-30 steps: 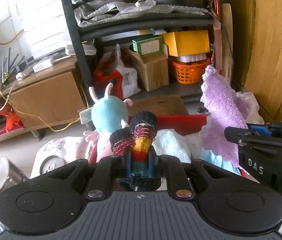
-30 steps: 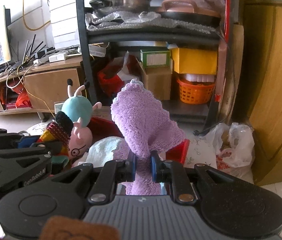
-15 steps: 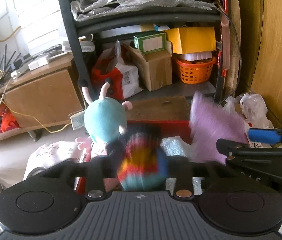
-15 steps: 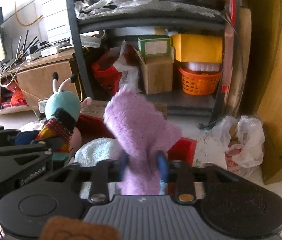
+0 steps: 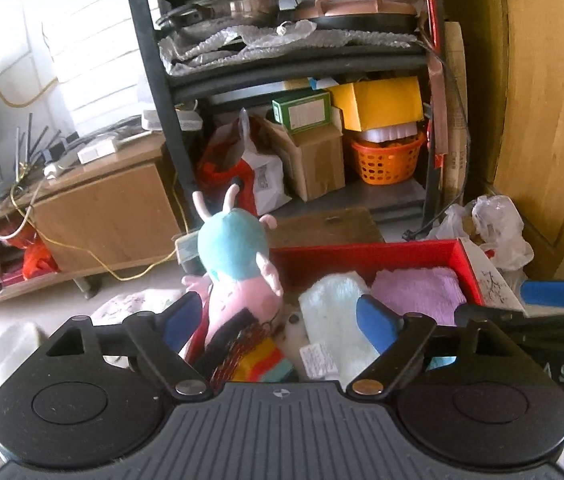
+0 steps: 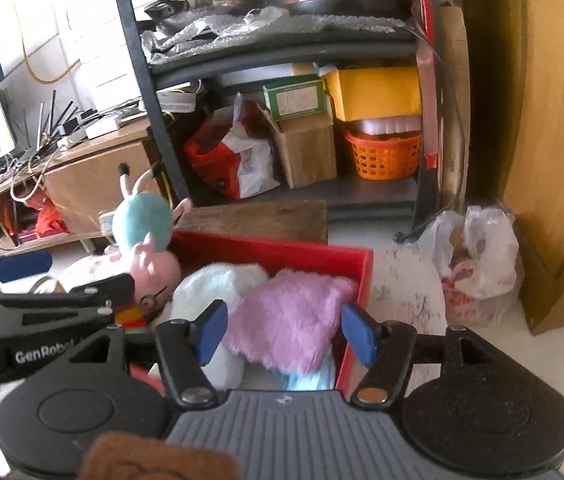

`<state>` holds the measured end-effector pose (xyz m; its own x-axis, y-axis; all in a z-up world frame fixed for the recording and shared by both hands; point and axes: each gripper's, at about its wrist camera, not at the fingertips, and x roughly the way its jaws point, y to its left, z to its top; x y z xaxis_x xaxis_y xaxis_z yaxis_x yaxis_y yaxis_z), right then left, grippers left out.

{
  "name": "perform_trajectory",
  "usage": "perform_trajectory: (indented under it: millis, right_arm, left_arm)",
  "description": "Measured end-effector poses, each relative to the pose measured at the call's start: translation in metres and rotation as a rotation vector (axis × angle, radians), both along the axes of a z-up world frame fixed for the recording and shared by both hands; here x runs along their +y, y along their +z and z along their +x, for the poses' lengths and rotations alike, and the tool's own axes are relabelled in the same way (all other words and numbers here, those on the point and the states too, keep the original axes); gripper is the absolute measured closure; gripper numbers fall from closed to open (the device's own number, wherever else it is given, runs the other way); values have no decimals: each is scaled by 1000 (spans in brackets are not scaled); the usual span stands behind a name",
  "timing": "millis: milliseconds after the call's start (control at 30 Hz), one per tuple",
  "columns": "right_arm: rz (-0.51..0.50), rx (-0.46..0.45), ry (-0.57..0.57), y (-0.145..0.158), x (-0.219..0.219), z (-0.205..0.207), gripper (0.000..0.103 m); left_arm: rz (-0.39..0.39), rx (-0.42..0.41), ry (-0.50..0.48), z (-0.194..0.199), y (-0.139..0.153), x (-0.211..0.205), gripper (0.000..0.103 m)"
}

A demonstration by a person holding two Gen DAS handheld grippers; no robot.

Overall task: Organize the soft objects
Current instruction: 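Open the left tool to drop the sock into the box while the right tool releases the purple cloth, then lower the left tool onto the pink knit hat while the right tool approaches the blue mask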

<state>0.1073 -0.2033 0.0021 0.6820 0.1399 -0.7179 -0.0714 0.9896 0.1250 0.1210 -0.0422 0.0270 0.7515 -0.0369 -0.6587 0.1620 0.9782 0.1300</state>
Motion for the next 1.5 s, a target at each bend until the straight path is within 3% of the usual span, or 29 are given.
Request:
perform_trajectory:
  millis: [233,1133,1500]
  right_arm:
    - [-15,48,35,-11,10,-28,60]
    - [4,106,38,-26,15,-59,58]
    - [4,142,50,-36,17,-66,53]
  left_arm:
    - [16,31,4,-26,-8,15,19]
    - [41,87,21,-56,-22,38,18]
    - [17,170,32,-57,-38,52,12]
